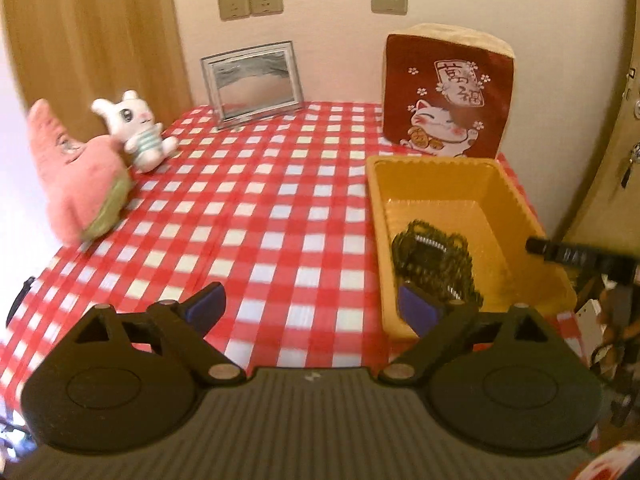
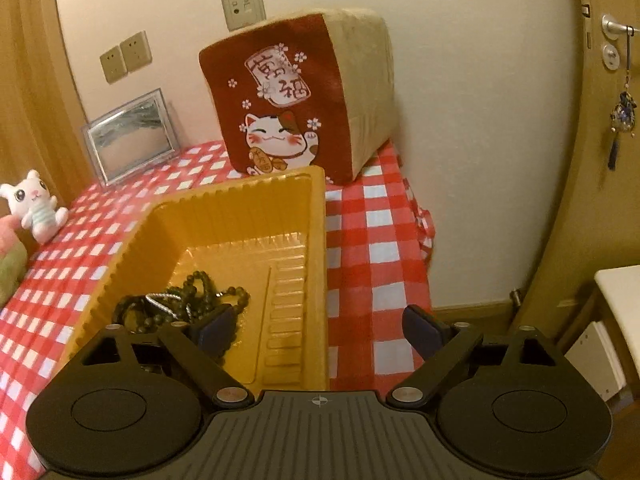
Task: Organize jewelry
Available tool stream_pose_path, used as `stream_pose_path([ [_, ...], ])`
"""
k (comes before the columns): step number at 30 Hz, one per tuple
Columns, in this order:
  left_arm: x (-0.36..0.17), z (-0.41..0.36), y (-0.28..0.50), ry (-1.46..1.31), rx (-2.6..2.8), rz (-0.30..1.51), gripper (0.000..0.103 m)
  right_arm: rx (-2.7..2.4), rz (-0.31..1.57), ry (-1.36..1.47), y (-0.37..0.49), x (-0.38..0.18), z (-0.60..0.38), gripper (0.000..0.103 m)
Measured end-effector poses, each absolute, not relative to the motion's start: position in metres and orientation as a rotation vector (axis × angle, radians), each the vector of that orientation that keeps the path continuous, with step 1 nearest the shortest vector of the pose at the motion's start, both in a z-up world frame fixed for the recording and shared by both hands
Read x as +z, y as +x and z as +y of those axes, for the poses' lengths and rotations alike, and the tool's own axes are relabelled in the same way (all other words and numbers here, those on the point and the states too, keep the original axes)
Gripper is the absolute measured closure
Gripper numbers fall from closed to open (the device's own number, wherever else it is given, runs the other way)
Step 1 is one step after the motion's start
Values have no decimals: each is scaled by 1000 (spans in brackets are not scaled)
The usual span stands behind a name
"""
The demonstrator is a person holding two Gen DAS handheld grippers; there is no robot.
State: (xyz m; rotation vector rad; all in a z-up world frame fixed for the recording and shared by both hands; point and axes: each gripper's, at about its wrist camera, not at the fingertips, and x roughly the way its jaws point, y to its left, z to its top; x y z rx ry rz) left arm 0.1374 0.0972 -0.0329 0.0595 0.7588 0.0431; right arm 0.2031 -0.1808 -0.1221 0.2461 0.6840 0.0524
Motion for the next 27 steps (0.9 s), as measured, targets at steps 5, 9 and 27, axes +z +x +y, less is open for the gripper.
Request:
stream_pose_path([
  [5,-28,96,115,65,65,781,11,73,683,199,183,-101,-178,13],
  [9,-23,96,105,33,44,804,11,117,716,163,162,-90,-166,13],
  [27,-20,117,52,6,-78,917,11,214,902,158,61,-46,-105,13],
])
